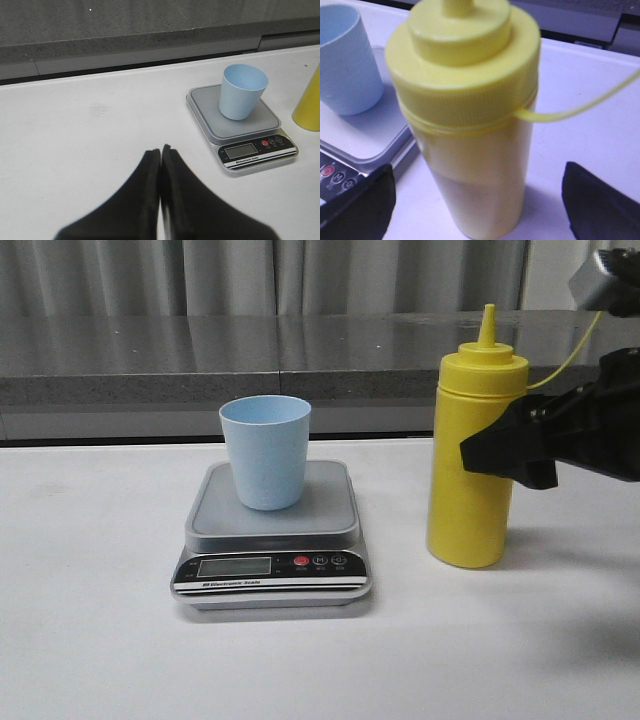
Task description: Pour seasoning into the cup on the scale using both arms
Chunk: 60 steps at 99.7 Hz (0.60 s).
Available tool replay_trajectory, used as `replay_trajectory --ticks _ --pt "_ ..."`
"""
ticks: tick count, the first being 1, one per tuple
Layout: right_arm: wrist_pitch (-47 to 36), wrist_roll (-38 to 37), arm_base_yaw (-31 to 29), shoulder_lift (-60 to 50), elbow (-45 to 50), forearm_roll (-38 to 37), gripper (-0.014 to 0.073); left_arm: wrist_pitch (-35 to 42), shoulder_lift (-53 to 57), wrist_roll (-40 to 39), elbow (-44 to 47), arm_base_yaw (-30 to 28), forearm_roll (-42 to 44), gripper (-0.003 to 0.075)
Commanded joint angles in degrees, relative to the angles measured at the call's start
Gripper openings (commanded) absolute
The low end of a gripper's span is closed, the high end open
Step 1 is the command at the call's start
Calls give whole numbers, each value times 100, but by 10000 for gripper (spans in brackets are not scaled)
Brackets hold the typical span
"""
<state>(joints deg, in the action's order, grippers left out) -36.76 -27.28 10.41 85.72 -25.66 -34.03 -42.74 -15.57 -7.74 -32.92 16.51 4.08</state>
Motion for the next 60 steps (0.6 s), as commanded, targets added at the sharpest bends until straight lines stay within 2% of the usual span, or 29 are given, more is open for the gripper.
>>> replay_trajectory --ticks 1,10,17,43,60 --pt "-247 45 -33 -413 31 308 663 392 -50 -67 -147 -18 -30 -13" --pt "-148 45 -33 -645 182 492 633 392 -50 -67 -147 -18 -30 -13" --pt "-12 45 -33 -830 279 667 571 392 -50 -67 -147 -18 -30 -13" --pt "433 45 -33 -1564 631 1630 192 392 -50 -67 -147 -18 -30 -13" --pt "571 45 -33 -2050 860 2051 4 392 -50 -67 -147 -18 -30 -13"
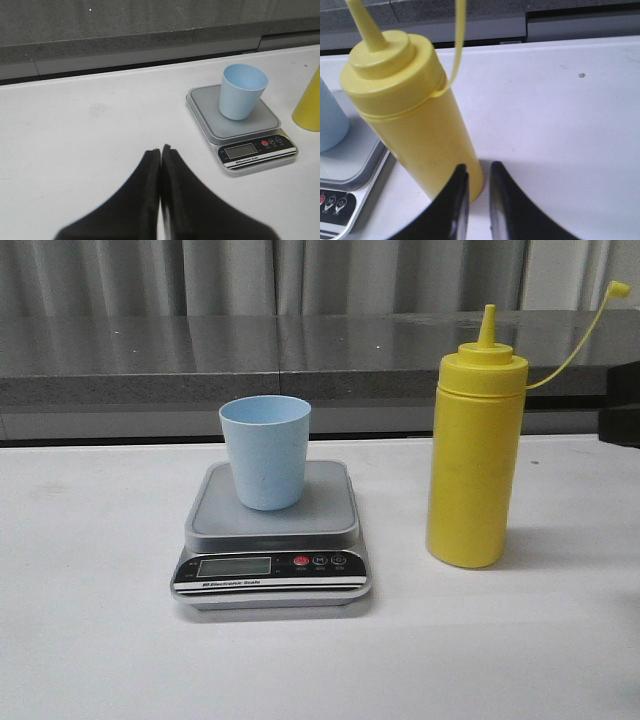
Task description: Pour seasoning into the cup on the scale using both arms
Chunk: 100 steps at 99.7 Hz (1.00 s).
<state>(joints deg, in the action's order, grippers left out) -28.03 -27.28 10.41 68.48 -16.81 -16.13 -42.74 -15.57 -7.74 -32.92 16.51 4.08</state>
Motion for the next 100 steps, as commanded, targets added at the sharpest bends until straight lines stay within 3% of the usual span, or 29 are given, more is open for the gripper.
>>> replay_trajectory --ticks 1,14,36,100 --pt "-302 45 -33 -368 -10 277 -1 392 -50 -67 -147 -18 -30 -13" --pt "-197 45 -33 -741 127 653 -70 392 -50 -67 -147 -18 -30 -13" --pt "174 45 -33 -1396 260 872 -69 392 -50 -67 -147 -18 -30 -13" --pt "2401 343 -33 -3854 260 887 -69 392 -50 -67 -147 -18 -30 -13"
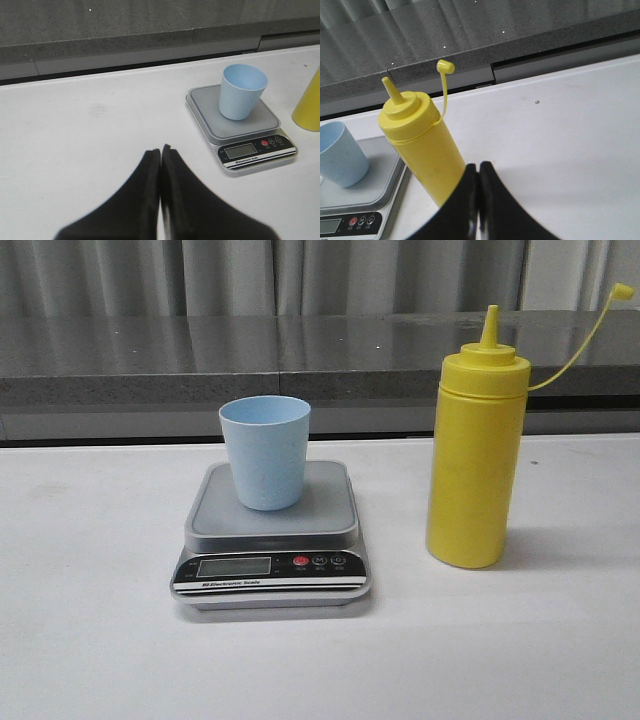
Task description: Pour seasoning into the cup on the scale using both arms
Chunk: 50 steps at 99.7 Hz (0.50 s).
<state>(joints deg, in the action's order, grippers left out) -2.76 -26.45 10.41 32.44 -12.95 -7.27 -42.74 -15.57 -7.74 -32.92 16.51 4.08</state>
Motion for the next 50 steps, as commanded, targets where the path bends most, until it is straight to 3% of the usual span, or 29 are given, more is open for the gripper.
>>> replay_trajectory --ticks 1,23,50 --pt "-108 279 -33 -272 -126 14 -69 392 -50 -67 -147 -18 -30 -13" --pt "196 944 -33 -888 -126 584 -69 392 -50 -67 -147 -18 -30 -13" --pt "741 948 -33 -1432 -126 727 -69 392 -50 -67 -147 -18 -30 -13"
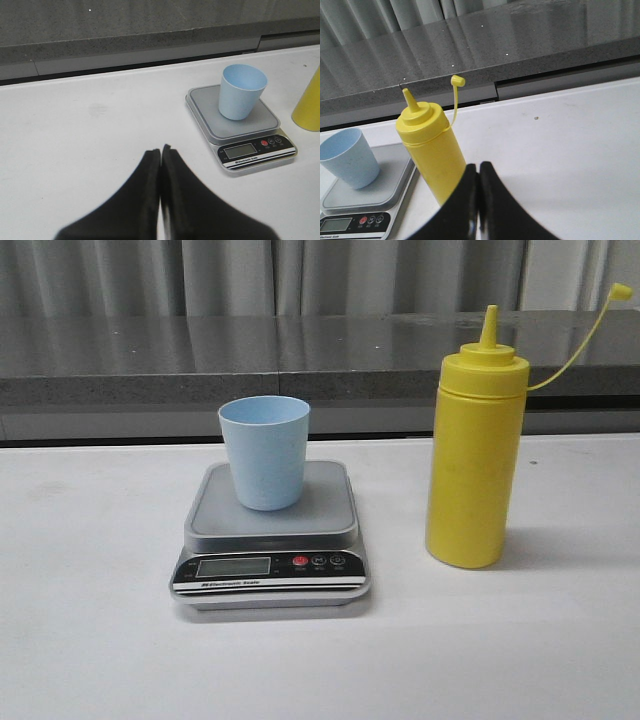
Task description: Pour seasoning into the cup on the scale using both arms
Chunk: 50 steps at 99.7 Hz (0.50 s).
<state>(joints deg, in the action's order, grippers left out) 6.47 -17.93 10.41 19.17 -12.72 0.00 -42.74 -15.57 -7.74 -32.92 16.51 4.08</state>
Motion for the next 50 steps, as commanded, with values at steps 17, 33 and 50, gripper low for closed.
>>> replay_trajectory --ticks 17,33,50 --pt "144 96 -33 -437 -149 0 -69 392 -50 -67 -147 -18 -30 -13" --pt "263 96 -33 -774 -149 0 -69 392 -50 -67 -147 -18 -30 -13" --pt "252 96 -33 -846 -129 0 -69 392 -50 -67 -147 -18 -30 -13"
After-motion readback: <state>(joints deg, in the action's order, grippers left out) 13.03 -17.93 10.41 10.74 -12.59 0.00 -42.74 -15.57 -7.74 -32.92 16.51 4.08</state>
